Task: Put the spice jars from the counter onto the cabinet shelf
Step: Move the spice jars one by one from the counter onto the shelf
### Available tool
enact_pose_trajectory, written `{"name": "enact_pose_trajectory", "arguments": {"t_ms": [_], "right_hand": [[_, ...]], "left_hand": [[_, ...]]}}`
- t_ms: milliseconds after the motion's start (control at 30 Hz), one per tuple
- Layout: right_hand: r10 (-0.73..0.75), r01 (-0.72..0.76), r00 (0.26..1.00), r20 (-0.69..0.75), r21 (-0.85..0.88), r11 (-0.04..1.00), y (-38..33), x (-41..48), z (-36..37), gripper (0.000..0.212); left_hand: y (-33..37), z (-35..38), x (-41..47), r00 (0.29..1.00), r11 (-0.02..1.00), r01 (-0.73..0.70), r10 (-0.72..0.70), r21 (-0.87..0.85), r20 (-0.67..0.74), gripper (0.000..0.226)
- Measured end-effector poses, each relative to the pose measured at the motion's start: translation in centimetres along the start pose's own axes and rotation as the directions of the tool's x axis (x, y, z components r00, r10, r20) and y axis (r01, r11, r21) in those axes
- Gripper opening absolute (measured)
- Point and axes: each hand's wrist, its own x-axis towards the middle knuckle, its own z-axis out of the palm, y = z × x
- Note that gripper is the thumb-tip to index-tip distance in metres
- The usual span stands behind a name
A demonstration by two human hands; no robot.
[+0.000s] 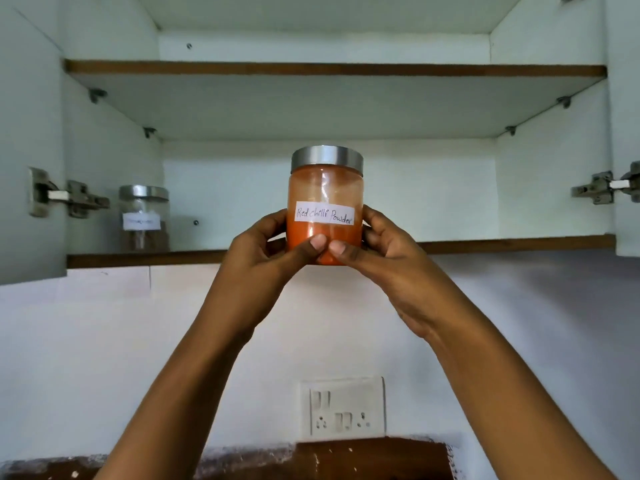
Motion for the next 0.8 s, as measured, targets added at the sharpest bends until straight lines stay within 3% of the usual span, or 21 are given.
{"name": "enact_pose_trajectory", "arguments": {"t_ms": [133,333,567,800], "right_hand": [[0.024,-0.023,0.999,0.035,-0.029,0.999,-0.5,5.3,3.7,0.053],[0.11,-0.099,0.991,0.078,-0.128,0.987,0.8,11.9,8.9,0.058],[0.231,-0.216,0.971,0.062,-0.189,0.958,2.8,16.7,13.1,0.066],[0.359,-0.312,0.932,0.06,-0.373,0.874,4.5,19.6,15.6,0.063]], "left_hand": [[-0.4,-5.0,3.6,0.998,0.996,0.053,-0.051,0.073,-0.033,0.068],[-2.4,-10.7,7.2,0.987,0.958,0.163,-0.157,0.235,-0.042,0.043],[-4.5,-14.1,10.7,0.965,0.866,0.261,-0.25,0.426,-0.082,0.037],[-7.4,-15.9,12.9,0.936,0.763,0.345,-0.322,0.547,-0.141,0.044]]}}
